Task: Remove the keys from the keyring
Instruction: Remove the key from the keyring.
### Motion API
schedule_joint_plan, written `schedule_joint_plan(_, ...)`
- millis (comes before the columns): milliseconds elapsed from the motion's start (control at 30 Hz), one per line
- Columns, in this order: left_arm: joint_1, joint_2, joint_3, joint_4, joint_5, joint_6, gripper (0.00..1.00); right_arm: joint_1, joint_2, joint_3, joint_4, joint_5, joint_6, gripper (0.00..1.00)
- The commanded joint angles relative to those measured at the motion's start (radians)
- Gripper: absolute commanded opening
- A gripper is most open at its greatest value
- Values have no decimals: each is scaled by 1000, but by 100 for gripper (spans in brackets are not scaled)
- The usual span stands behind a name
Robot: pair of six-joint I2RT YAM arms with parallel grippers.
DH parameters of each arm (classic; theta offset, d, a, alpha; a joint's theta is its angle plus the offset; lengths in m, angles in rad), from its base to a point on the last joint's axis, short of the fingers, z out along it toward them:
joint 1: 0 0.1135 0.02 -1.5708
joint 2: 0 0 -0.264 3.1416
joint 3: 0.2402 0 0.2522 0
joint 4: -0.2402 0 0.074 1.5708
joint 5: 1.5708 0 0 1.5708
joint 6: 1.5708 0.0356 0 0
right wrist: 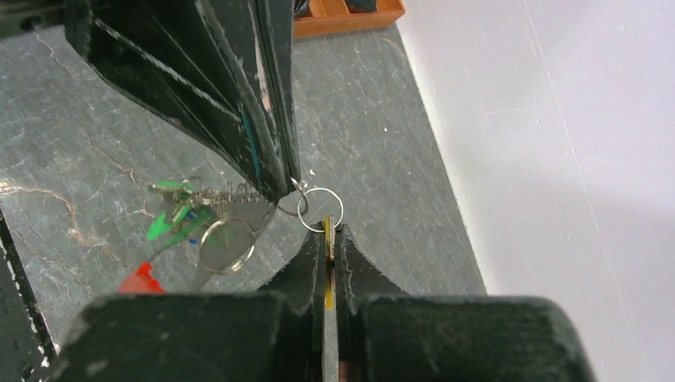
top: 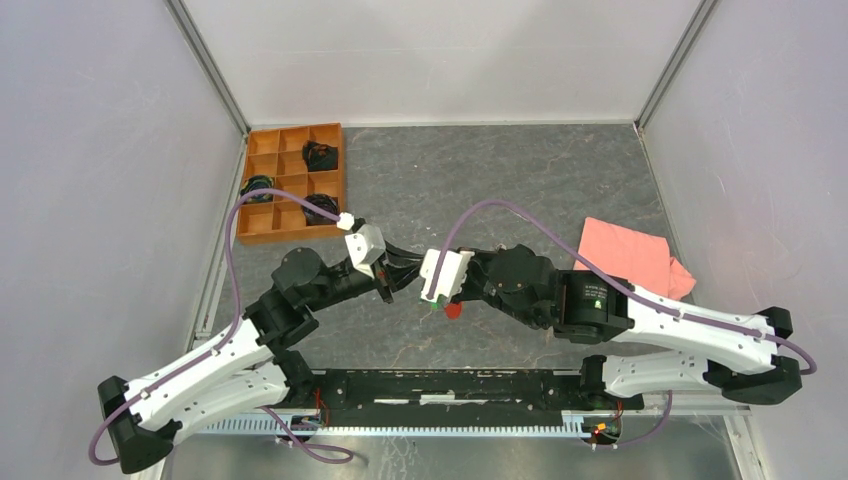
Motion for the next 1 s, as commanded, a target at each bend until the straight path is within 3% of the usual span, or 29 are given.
schedule_joint_plan(0,-7,-33,-12,34,21,34,2,-27,-58,-25,56,93,15,0)
schedule_joint_plan(400,-7,-42,-28,62,2,10,2,-33,-61,11,34,8,11,0)
schedule_joint_plan(633,-7,-26,-21,57,-10,8,28,-35,-28,83,8,-57,-19,0)
schedule_joint_plan(967,-7,-8,9,62,-31,23,32,-34,8,113,1,-40,-28,0)
